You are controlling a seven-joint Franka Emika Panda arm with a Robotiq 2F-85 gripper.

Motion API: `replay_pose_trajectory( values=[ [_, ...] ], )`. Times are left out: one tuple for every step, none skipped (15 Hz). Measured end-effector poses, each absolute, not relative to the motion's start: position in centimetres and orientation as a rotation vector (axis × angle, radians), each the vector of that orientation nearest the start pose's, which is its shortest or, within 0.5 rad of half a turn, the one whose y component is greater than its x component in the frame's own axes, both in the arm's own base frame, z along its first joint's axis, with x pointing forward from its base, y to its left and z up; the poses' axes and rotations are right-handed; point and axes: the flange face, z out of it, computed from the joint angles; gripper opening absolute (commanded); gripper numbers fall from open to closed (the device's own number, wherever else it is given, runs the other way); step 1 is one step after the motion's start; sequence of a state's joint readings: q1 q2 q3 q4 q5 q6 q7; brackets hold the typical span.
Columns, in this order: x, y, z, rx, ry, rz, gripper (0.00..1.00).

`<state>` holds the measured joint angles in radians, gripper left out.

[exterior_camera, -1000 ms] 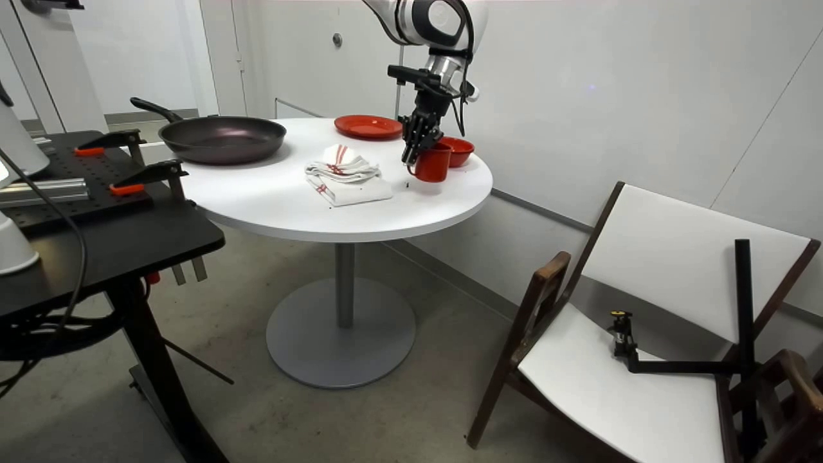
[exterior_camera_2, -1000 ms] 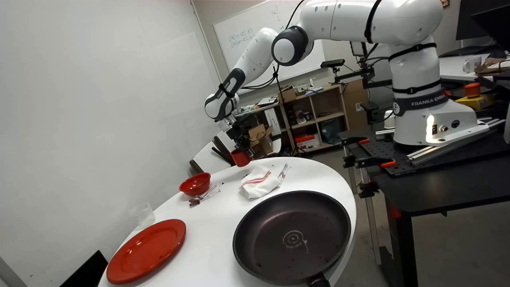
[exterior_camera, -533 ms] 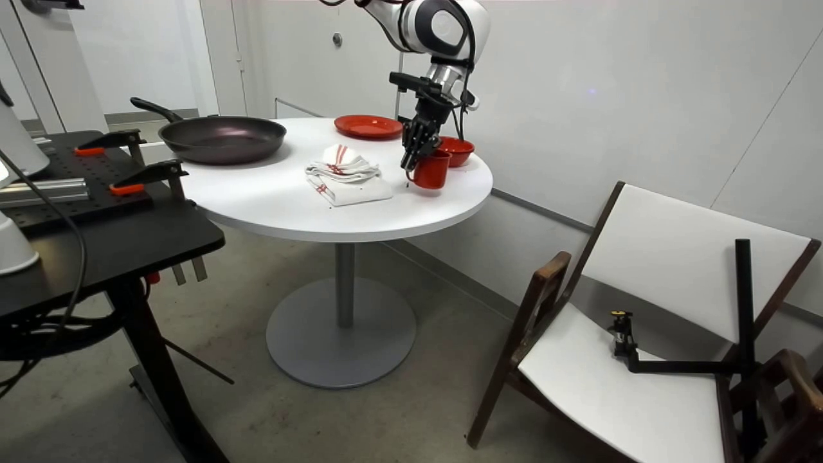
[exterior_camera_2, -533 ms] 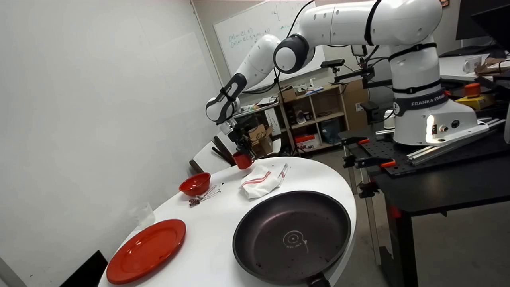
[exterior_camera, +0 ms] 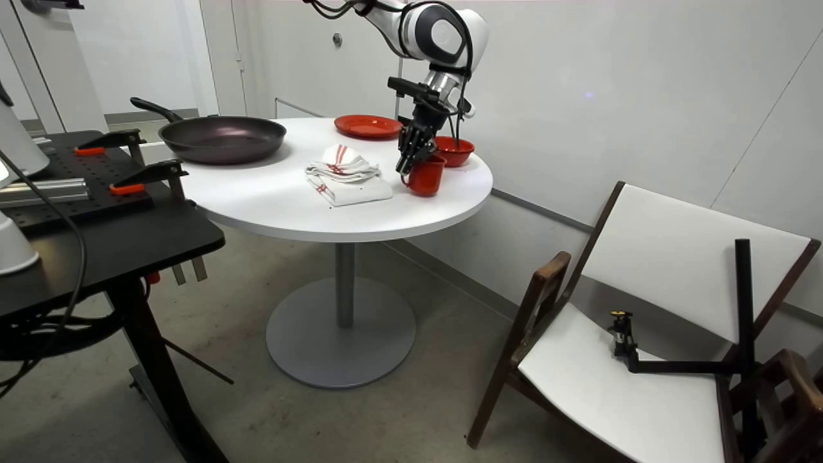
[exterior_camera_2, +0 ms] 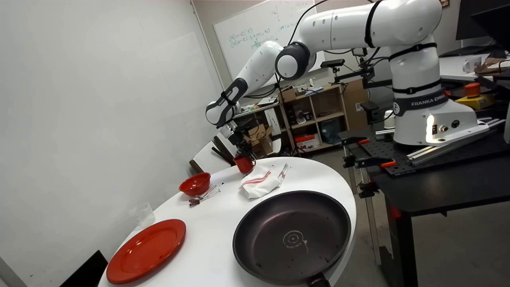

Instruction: Move the cup

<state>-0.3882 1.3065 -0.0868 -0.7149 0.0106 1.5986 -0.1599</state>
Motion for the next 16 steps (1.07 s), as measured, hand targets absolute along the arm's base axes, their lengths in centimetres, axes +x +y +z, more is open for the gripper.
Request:
replay_pose_trajectory(
  values=[
    [67.57, -31.26, 10.83, -2.992, 0.407, 0.659, 0.05],
    [67.57, -31.17, 10.64, -2.989, 0.405, 0.665, 0.05],
    [67.59, -31.12, 10.5, -2.987, 0.403, 0.668, 0.06],
    [67.59, -31.08, 10.37, -2.985, 0.402, 0.673, 0.06],
    [67.61, -31.06, 10.34, -2.985, 0.402, 0.674, 0.08],
    [67.66, -31.06, 10.38, -2.986, 0.401, 0.672, 0.16],
    [67.69, -31.05, 10.41, -2.987, 0.401, 0.669, 0.41],
    [67.72, -31.04, 10.44, -2.987, 0.401, 0.668, 0.41],
    [67.74, -31.04, 10.49, -2.988, 0.401, 0.666, 0.43],
    [67.77, -31.05, 10.54, -2.988, 0.401, 0.665, 0.49],
    [67.8, -31.06, 10.61, -2.989, 0.401, 0.663, 0.55],
    [67.84, -31.07, 10.69, -2.99, 0.401, 0.661, 0.63],
    [67.88, -31.08, 10.77, -2.991, 0.401, 0.658, 0.69],
    [67.91, -31.08, 10.85, -2.992, 0.401, 0.656, 0.77],
    [67.93, -31.09, 10.89, -2.993, 0.401, 0.655, 0.84],
    [67.94, -31.09, 10.9, -2.993, 0.401, 0.654, 0.92]
  ],
)
